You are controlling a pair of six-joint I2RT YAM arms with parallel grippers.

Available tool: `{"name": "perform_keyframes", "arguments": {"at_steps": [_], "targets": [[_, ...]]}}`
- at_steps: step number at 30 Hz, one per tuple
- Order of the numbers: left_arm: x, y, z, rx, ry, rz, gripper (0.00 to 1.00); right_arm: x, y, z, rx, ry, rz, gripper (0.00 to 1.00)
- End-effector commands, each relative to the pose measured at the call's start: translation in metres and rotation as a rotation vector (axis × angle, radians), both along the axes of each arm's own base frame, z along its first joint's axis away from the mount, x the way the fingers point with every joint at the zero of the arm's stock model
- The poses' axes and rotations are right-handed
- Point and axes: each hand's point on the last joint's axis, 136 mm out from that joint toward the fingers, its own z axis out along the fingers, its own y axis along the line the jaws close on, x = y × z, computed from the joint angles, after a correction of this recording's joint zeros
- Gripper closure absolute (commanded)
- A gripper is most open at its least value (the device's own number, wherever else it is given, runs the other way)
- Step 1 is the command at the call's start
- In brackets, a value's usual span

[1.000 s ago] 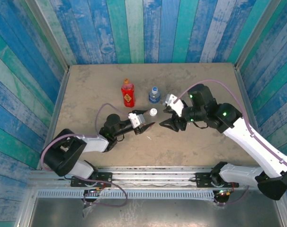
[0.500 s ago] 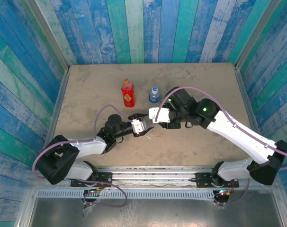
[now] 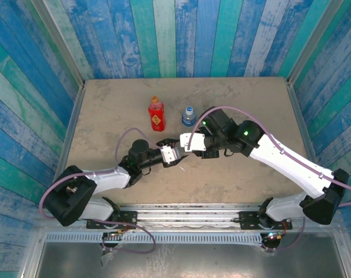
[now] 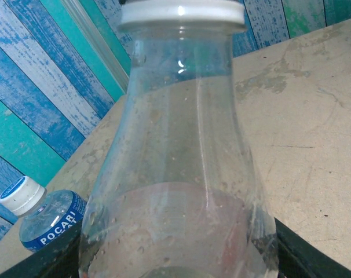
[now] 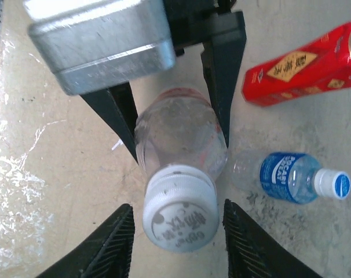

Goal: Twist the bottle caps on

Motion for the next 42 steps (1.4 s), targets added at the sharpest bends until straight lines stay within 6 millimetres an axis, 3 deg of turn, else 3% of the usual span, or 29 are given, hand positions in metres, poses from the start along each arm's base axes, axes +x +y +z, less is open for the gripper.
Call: {"name": "perform_keyframes", "arguments": {"at_steps": [1,6,9,13,15,17,20,23,26,30,34,38,42], "targets": [[-0.004,0.001,-0.022,0.05,0.101,-0.004,0.37,-0.006,0.008,0.007,0.081,0.015,0.006,0.58],[-0.004,0.001,-0.022,0.051,0.105,-0.002,0.37,-0.009,0.01,0.007,0.106,0.07,-0.038,0.76],[0.0,0.002,-0.02,0.042,0.1,0.018,0.37,-0.003,0.009,0.007,0.146,0.128,-0.172,0.83],[0.004,0.002,-0.022,0.039,0.104,0.038,0.37,0.021,0.007,0.01,0.309,0.298,-0.618,0.86],[0.006,0.002,-0.023,0.038,0.105,0.042,0.37,0.025,0.009,0.003,0.395,0.461,-0.854,0.93],[0.005,0.0,-0.024,0.039,0.106,0.034,0.37,0.016,0.018,-0.009,0.422,0.651,-0.988,0.84],[0.004,0.0,-0.024,0.045,0.101,0.025,0.37,-0.002,0.032,-0.004,0.388,0.733,-0.866,0.69],[0.001,0.001,-0.023,0.048,0.092,0.02,0.37,0.001,0.017,0.005,0.347,0.537,-0.72,0.52],[-0.001,0.003,-0.023,0.052,0.091,0.02,0.37,0.001,0.003,0.013,0.296,0.364,-0.55,0.44],[-0.003,0.004,-0.024,0.056,0.087,0.015,0.37,-0.006,-0.007,0.022,0.196,0.162,-0.3,0.39],[-0.005,0.004,-0.025,0.062,0.081,0.003,0.36,-0.02,-0.013,0.015,0.03,-0.013,0.002,0.4],[-0.005,0.004,-0.026,0.066,0.081,0.001,0.36,-0.01,-0.018,0.003,-0.17,-0.247,0.177,0.4],[-0.006,0.005,-0.025,0.065,0.078,0.001,0.36,0.002,-0.013,0.003,-0.276,-0.423,0.242,0.43]]}}
